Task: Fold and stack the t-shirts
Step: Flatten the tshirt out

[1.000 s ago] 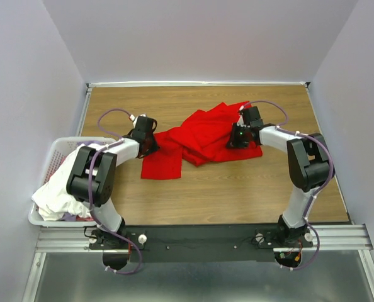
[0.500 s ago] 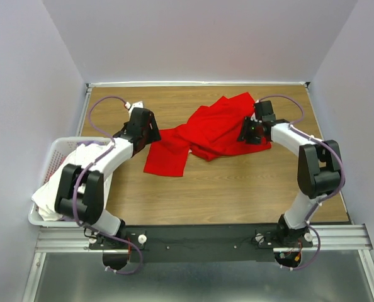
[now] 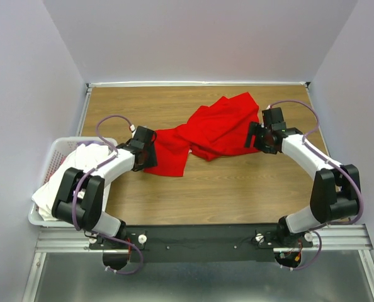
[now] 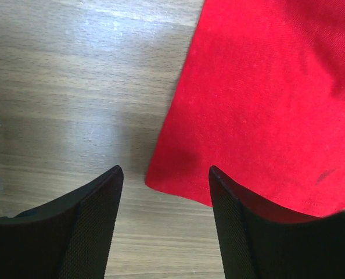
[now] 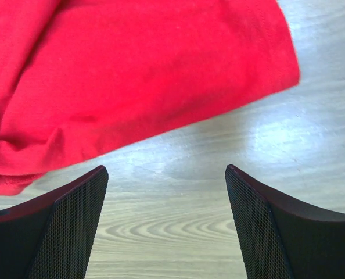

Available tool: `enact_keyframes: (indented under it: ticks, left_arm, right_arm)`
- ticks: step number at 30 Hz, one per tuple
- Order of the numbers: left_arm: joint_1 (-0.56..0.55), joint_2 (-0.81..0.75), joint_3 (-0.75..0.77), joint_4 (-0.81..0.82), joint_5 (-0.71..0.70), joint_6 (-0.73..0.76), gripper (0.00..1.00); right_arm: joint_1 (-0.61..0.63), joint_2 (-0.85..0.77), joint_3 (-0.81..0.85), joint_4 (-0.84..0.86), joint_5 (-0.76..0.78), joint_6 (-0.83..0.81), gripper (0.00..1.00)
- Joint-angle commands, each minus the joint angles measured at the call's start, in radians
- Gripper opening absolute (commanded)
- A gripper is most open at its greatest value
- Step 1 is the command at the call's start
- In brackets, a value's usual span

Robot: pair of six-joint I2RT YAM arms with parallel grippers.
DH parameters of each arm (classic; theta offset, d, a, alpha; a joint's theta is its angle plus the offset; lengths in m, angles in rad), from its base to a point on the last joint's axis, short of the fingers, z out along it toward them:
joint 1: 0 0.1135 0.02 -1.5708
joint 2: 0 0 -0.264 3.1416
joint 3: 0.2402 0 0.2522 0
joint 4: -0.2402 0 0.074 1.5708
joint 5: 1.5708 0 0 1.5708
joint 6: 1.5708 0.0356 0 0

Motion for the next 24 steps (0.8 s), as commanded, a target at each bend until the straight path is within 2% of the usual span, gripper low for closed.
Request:
enact_keyframes:
  ticks: [1, 8, 13, 16, 20, 21, 24]
  left_arm:
    - [-0.003, 0.029, 0.024, -0.021, -0.018, 0.017, 0.66]
    - [-0.009, 0.081, 0.009, -0.002, -0.004, 0.026, 0.52]
    - [-0.011, 0.138, -0.017, 0.015, 0.013, 0.016, 0.47]
    - [-0.012, 0.144, -0.040, 0.018, 0.017, 0.002, 0.32]
    - [-0.014, 0.130, -0.062, 0.027, 0.028, -0.008, 0.04]
    - [-0.014, 0.124, -0.065, 0.025, 0.028, -0.008, 0.00]
    - [-0.012, 0.072, -0.054, 0.016, 0.007, -0.011, 0.00]
  right_arm:
    - [0.003, -0.035, -0.028, -0.033, 0.055, -0.002, 0.89]
    - [0.004, -0.046, -0.036, -0.034, 0.058, -0.001, 0.89]
    - [0.003, -0.045, -0.034, -0.034, 0.055, 0.002, 0.89]
    - [0.004, -0.043, -0.032, -0.034, 0.061, 0.004, 0.89]
    - [0.001, -0.036, -0.011, -0.034, 0.097, 0.010, 0.89]
    - [0.000, -0.034, -0.005, -0.034, 0.103, 0.016, 0.89]
    - [-0.037, -0.014, 0.009, -0.033, 0.111, 0.048, 0.89]
